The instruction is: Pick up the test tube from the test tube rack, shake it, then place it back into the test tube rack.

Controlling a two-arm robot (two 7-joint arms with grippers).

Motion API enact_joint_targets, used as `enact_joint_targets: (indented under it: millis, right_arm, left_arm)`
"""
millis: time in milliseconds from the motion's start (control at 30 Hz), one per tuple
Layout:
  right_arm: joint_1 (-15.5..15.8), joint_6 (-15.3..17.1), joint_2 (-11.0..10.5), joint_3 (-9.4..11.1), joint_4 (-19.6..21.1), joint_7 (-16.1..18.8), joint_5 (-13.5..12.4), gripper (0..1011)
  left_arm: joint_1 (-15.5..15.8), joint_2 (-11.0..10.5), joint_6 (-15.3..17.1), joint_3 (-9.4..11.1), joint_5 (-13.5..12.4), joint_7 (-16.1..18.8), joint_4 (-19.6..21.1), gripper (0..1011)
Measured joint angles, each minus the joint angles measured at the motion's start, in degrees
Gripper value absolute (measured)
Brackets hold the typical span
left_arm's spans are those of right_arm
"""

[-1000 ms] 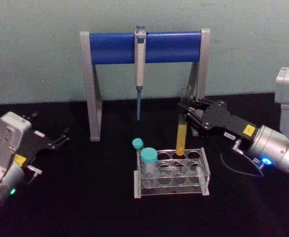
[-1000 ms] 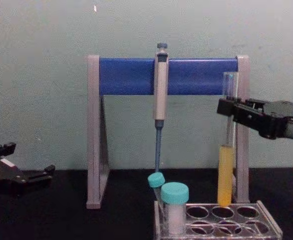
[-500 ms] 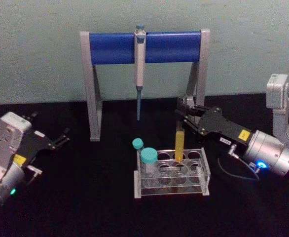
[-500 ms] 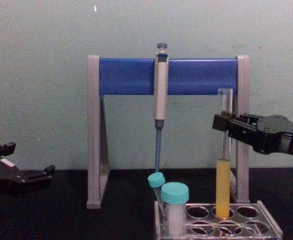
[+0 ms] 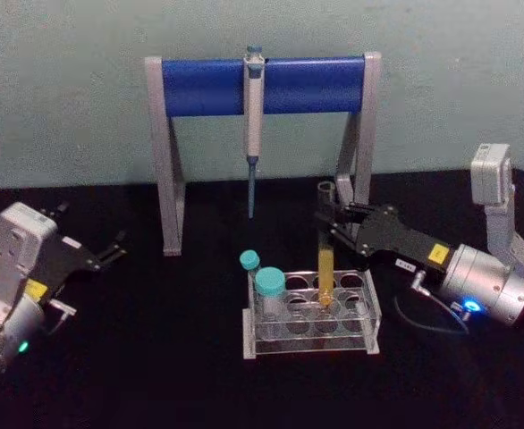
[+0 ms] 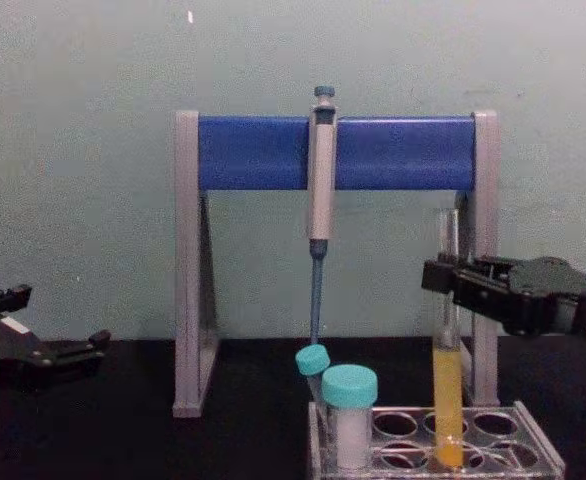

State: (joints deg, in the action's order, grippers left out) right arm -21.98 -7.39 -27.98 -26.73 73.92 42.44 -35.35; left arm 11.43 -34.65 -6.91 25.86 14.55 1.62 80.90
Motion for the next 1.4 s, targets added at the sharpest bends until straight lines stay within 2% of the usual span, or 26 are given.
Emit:
enact_joint_targets:
  millis: [367, 1400]
  right_arm:
    - [-0.54, 0.08, 0.49, -0.60, -1.75, 0.63, 0.36, 232]
    - [-1.26, 1.51, 1.00, -1.59, -3.31, 0.45, 1.65, 233]
  left_arm:
    - [0.00, 0.00, 0.00, 0.00, 0.00, 0.00, 0.00, 1001]
    - [0.00, 0.00, 0.00, 0.00, 0.00, 0.00, 0.00, 1001]
